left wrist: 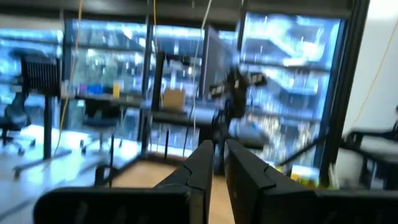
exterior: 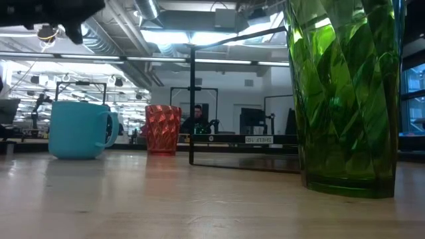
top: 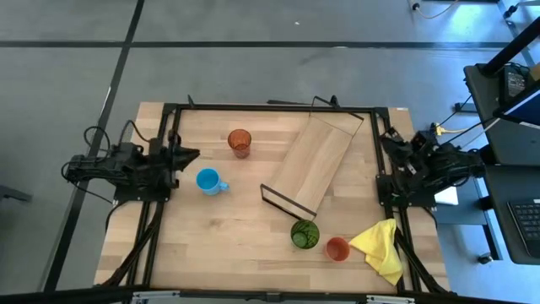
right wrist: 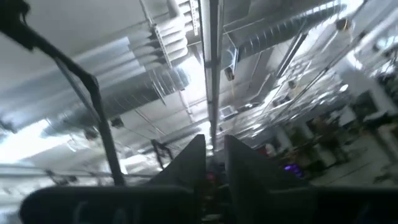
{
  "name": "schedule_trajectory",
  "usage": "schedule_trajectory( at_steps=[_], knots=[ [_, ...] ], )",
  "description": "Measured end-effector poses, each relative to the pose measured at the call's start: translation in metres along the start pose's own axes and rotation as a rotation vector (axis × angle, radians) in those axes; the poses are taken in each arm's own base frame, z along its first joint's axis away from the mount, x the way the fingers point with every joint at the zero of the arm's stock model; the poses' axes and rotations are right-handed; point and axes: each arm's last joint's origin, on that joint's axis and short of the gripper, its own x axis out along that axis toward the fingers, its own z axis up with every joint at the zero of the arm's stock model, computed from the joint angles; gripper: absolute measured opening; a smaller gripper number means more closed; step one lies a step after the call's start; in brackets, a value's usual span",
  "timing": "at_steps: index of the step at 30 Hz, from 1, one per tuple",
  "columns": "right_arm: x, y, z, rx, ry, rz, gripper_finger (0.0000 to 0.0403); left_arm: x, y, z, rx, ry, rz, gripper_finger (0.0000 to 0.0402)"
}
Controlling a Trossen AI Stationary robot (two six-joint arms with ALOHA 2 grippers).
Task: Stack small to large cups/mugs on shelf
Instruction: Put the orange cup on the shelf
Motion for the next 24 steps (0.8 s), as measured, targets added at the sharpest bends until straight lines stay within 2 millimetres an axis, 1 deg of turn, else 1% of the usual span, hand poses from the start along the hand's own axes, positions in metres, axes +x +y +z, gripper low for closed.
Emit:
schedule_trajectory(
  at_steps=[2,4,8,10,16,19,22,24],
  knots=[
    [0.001,0.001,0.005,-0.084,-0.02,0.003,0.0062,0.0,0.0,0.005,-0.021,-0.055,-0.005,0.0035],
    [0.001,0.001,0.006,-0.137,-0.024,0.002,0.0062,-0.001,-0.001,0.015,-0.093,-0.147,-0.016,0.0035],
    [0.001,0.001,0.005,-0.141,-0.018,0.002,0.0062,-0.006,-0.001,0.034,-0.413,-0.343,-0.087,0.0035],
    [0.001,0.001,0.005,-0.143,-0.016,0.002,0.0062,-0.01,-0.001,0.044,-0.508,-0.451,-0.131,0.0035],
    [0.001,0.001,0.005,-0.147,-0.016,0.001,0.0062,-0.017,0.001,0.055,-0.556,-0.571,-0.163,0.0035],
    [0.001,0.001,0.004,-0.151,-0.009,-0.002,0.0062,-0.02,0.003,0.06,-0.56,-0.65,-0.096,0.0035],
    [0.001,0.001,0.003,-0.152,0.003,-0.004,0.0062,-0.022,0.007,0.062,-0.564,-0.7,0.042,0.0035],
    [0.001,0.001,0.003,-0.14,0.004,-0.004,0.0062,-0.024,0.008,0.063,-0.525,-0.718,0.056,0.0035]
  ],
)
